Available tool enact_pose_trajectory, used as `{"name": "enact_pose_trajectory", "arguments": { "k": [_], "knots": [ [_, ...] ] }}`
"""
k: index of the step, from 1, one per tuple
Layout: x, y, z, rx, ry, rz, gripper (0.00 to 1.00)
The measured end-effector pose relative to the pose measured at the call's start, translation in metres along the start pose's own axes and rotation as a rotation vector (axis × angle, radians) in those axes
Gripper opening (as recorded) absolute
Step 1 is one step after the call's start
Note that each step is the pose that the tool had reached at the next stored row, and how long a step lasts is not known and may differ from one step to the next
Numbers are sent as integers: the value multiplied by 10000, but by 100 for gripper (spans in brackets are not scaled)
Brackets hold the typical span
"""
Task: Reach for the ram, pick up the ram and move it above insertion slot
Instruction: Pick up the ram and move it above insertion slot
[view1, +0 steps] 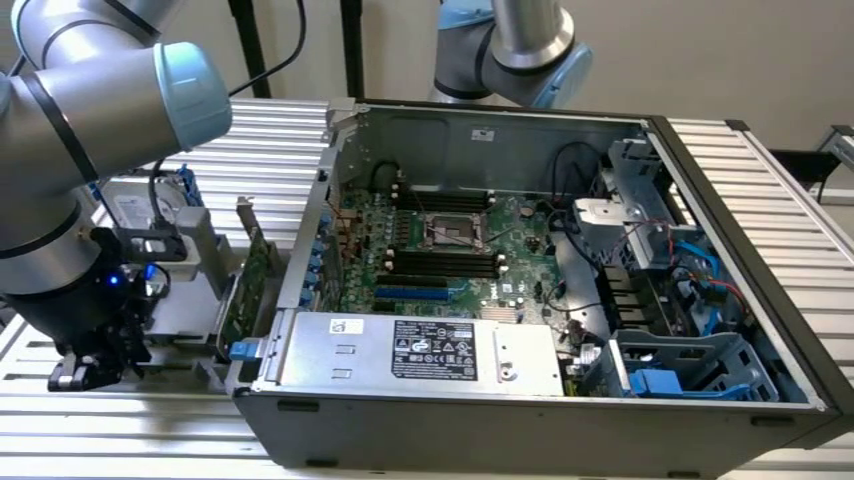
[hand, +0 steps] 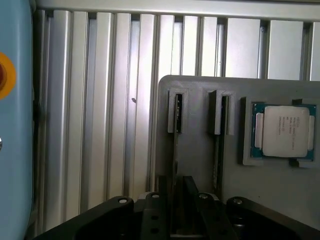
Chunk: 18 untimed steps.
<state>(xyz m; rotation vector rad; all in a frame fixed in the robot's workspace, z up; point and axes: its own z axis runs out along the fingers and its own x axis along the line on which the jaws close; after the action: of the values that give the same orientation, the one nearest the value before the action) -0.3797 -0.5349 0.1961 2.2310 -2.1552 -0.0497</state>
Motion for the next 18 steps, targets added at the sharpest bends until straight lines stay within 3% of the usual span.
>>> {"name": "enact_pose_trajectory", "arguments": {
  "k": [6,10,18],
  "knots": [
    [-4,-3,4,-2,2,1,27],
    [-4,-4,8,-4,4,1,14],
    [-5,-4,11,-2,3,4,14]
  ]
}}
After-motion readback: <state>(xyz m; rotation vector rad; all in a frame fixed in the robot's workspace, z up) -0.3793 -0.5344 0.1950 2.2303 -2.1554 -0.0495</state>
